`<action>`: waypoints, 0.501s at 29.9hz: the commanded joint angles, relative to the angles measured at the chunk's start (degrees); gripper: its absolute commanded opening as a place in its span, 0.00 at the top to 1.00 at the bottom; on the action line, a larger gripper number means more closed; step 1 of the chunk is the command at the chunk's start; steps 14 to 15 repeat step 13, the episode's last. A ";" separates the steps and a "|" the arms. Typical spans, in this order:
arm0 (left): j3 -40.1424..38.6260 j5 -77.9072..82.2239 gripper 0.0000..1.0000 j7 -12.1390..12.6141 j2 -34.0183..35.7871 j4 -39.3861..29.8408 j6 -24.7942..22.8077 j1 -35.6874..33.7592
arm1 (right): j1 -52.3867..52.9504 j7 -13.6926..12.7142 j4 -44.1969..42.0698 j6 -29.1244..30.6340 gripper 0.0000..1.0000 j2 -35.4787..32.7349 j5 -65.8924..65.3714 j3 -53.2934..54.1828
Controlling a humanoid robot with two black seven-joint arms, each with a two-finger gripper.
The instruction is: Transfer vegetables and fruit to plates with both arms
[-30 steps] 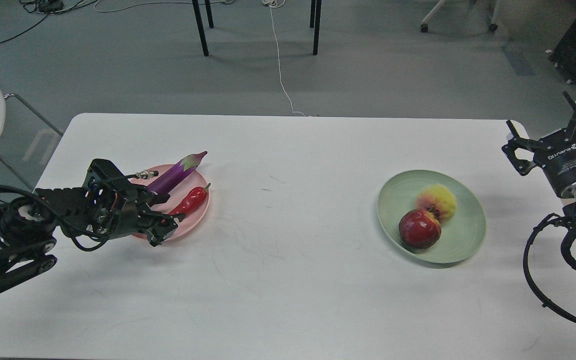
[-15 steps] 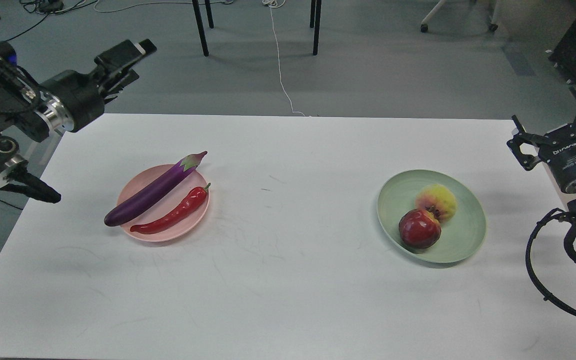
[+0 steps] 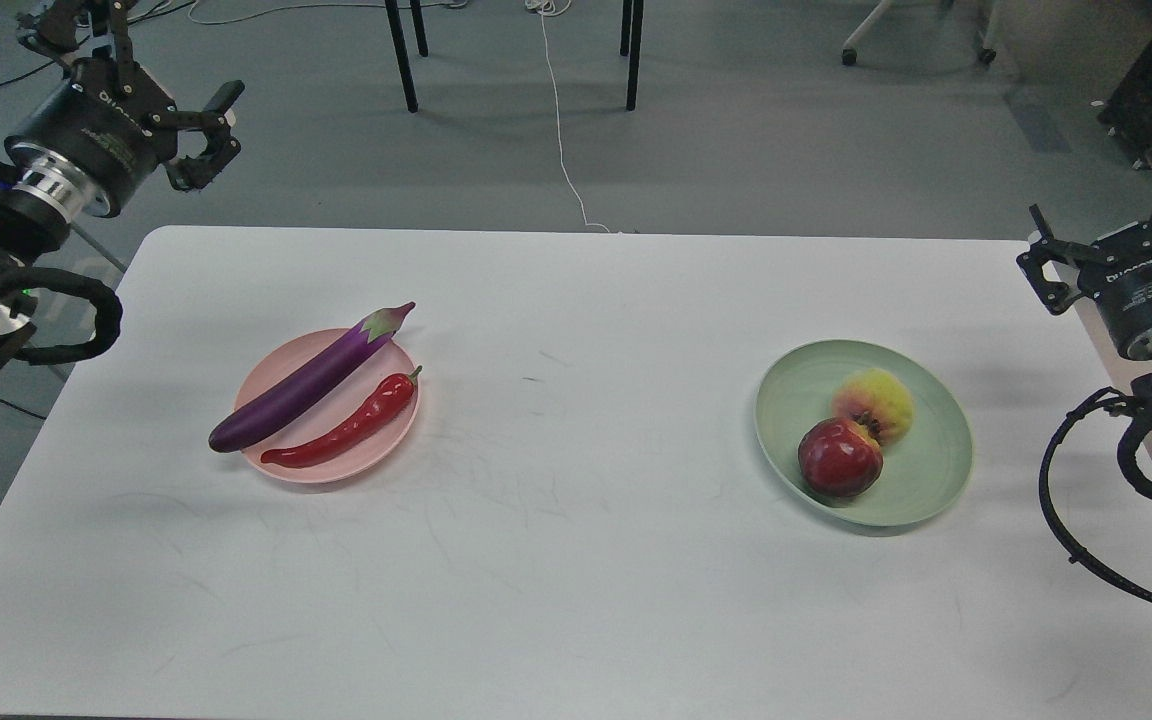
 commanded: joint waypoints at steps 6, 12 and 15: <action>-7.59 -0.99 0.02 0.41 -9.79 14.54 -5.68 1.22 | 3.09 0.16 -4.15 0.00 0.01 5.36 0.31 0.53; -7.68 -4.15 0.02 0.33 -9.97 14.81 -9.01 3.24 | 3.97 0.16 -4.23 0.00 0.01 7.38 0.23 0.27; -7.68 -4.76 0.02 0.41 -9.97 14.64 -9.28 3.24 | 4.06 0.16 -4.15 0.00 0.01 7.56 0.23 0.36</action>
